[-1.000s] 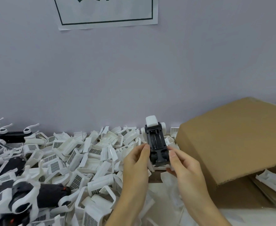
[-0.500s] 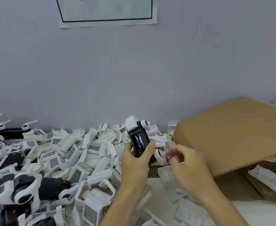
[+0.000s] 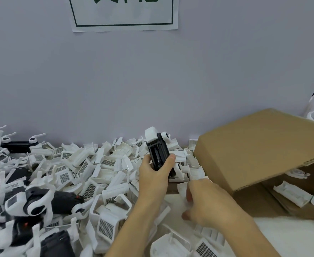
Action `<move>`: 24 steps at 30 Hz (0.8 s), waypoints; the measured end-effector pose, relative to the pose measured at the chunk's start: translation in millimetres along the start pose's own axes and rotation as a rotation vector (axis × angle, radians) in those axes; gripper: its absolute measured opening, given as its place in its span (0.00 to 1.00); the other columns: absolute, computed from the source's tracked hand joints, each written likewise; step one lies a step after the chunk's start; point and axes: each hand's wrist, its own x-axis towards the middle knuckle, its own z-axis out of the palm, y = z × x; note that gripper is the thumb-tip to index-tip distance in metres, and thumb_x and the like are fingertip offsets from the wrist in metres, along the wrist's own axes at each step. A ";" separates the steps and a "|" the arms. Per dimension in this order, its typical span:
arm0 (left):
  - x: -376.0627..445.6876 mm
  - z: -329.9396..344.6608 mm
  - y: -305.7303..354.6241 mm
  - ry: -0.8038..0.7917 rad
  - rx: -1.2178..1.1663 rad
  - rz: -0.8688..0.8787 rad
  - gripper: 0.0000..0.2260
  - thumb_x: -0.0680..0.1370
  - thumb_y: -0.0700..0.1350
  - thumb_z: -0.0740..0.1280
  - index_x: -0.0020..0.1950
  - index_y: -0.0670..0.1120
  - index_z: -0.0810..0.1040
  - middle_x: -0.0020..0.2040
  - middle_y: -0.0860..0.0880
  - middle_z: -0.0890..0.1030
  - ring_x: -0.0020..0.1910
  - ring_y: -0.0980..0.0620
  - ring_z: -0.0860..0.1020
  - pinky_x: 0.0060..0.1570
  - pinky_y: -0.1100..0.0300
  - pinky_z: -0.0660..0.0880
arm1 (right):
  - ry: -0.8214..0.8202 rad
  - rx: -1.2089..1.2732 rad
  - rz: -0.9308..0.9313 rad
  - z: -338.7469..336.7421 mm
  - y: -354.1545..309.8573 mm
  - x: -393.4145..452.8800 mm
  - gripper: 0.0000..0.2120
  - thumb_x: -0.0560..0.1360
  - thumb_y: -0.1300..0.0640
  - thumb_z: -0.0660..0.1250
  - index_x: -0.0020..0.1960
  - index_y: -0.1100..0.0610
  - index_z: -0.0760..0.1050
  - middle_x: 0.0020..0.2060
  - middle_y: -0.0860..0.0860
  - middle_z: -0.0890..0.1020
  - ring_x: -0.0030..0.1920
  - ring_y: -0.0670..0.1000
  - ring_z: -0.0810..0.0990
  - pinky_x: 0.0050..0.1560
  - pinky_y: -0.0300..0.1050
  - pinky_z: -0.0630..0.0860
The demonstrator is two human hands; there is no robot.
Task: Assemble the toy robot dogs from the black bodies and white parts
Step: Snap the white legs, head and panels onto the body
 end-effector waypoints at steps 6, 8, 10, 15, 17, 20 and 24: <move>-0.3 1.2 1.1 -0.034 0.002 0.008 0.09 0.76 0.47 0.75 0.53 0.49 0.80 0.44 0.52 0.85 0.43 0.56 0.84 0.43 0.61 0.81 | 0.019 -0.068 -0.036 3.2 1.8 1.9 0.09 0.73 0.54 0.73 0.52 0.53 0.77 0.42 0.48 0.71 0.44 0.53 0.75 0.39 0.43 0.70; -2.3 2.2 2.3 -0.073 0.014 0.026 0.08 0.76 0.46 0.75 0.52 0.48 0.80 0.41 0.55 0.85 0.40 0.58 0.84 0.38 0.67 0.79 | 0.053 -0.084 -0.055 5.7 3.1 3.7 0.06 0.74 0.54 0.71 0.51 0.52 0.77 0.44 0.49 0.73 0.44 0.54 0.75 0.42 0.44 0.70; -5.0 2.7 4.1 -0.103 0.036 0.043 0.07 0.76 0.46 0.75 0.51 0.48 0.79 0.38 0.58 0.84 0.38 0.60 0.83 0.36 0.70 0.77 | 0.087 -0.083 -0.070 6.2 4.6 5.0 0.05 0.75 0.54 0.69 0.50 0.52 0.75 0.44 0.49 0.73 0.44 0.54 0.75 0.44 0.45 0.71; -6.5 2.7 17.2 -0.057 0.031 0.057 0.11 0.76 0.49 0.76 0.54 0.47 0.80 0.46 0.49 0.85 0.45 0.52 0.84 0.46 0.61 0.80 | 0.186 -0.061 -0.105 3.0 8.4 8.7 0.08 0.77 0.50 0.69 0.44 0.52 0.74 0.39 0.47 0.74 0.42 0.54 0.78 0.42 0.46 0.72; -6.3 3.0 27.5 -0.033 0.007 0.075 0.13 0.74 0.51 0.76 0.53 0.48 0.80 0.47 0.48 0.85 0.46 0.51 0.84 0.49 0.57 0.81 | 0.224 -0.025 -0.114 1.4 9.4 9.8 0.12 0.78 0.47 0.69 0.40 0.53 0.76 0.38 0.49 0.77 0.39 0.53 0.78 0.38 0.45 0.71; -7.5 4.9 44.0 -0.022 -0.006 0.114 0.12 0.76 0.50 0.75 0.54 0.47 0.79 0.46 0.49 0.84 0.42 0.57 0.84 0.43 0.63 0.79 | 0.288 0.052 -0.138 -1.9 9.9 10.9 0.15 0.79 0.46 0.69 0.39 0.54 0.80 0.35 0.49 0.80 0.36 0.51 0.79 0.34 0.43 0.72; -12.1 8.7 64.2 -0.004 0.002 0.125 0.14 0.76 0.51 0.75 0.57 0.47 0.78 0.48 0.48 0.84 0.42 0.55 0.84 0.42 0.64 0.79 | 0.408 0.214 -0.203 -7.5 11.5 13.0 0.13 0.79 0.46 0.69 0.38 0.51 0.80 0.35 0.46 0.81 0.39 0.49 0.80 0.43 0.50 0.80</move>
